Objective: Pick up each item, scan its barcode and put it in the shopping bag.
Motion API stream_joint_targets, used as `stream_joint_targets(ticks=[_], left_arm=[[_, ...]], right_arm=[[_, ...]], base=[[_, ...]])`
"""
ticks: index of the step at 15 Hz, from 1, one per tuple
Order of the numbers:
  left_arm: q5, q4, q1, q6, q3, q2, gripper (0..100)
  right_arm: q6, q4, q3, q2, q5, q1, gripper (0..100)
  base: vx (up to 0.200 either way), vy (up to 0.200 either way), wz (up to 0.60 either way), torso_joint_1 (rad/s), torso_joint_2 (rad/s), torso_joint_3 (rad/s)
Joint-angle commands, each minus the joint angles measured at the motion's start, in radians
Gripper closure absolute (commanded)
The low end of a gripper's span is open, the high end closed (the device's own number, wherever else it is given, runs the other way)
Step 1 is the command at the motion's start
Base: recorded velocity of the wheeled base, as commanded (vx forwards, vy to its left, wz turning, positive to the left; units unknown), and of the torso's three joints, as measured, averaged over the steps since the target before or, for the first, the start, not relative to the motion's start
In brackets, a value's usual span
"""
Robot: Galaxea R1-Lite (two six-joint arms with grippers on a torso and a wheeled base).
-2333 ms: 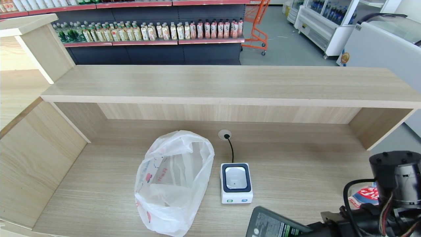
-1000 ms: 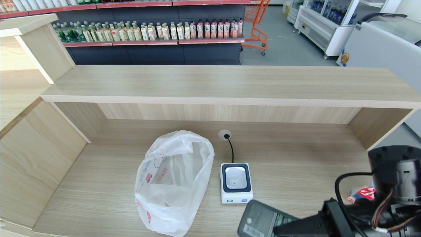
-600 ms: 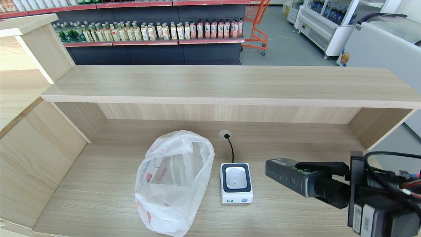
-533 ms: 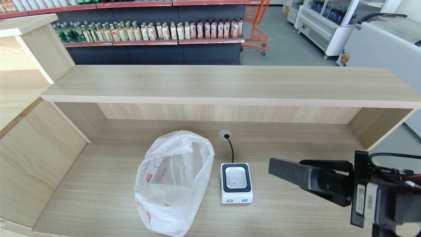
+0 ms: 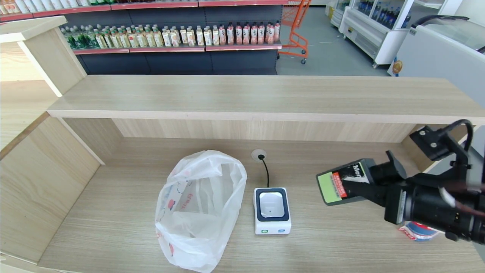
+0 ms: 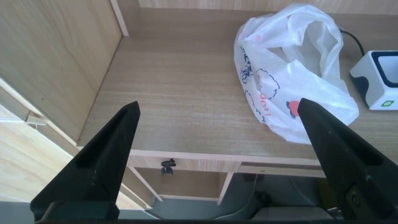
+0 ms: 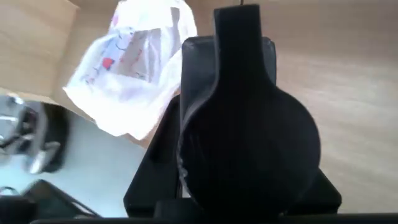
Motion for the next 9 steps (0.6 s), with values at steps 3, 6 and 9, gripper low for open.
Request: stream_joint_targets(ticks=[3,6,9], left_arm=[[0.0,0.0,0.002,0.0,0.0,0.0,0],[0.0,0.0,0.0,0.0,0.0,0.0,0],[0.0,0.0,0.0,0.0,0.0,0.0,0]], right_arm=[[0.439,-0.004,-0.214,0.34,-0.007,0.096,100],[0.46,-0.006,-0.242,0.457,0.014,0.099,100],[0.45,-0.063,-0.256,0.539,0.013,0.125,100]], base=[[0.0,0.0,0.0,0.0,0.0,0.0],[0.0,0.0,0.0,0.0,0.0,0.0],[0.0,0.0,0.0,0.0,0.0,0.0]])
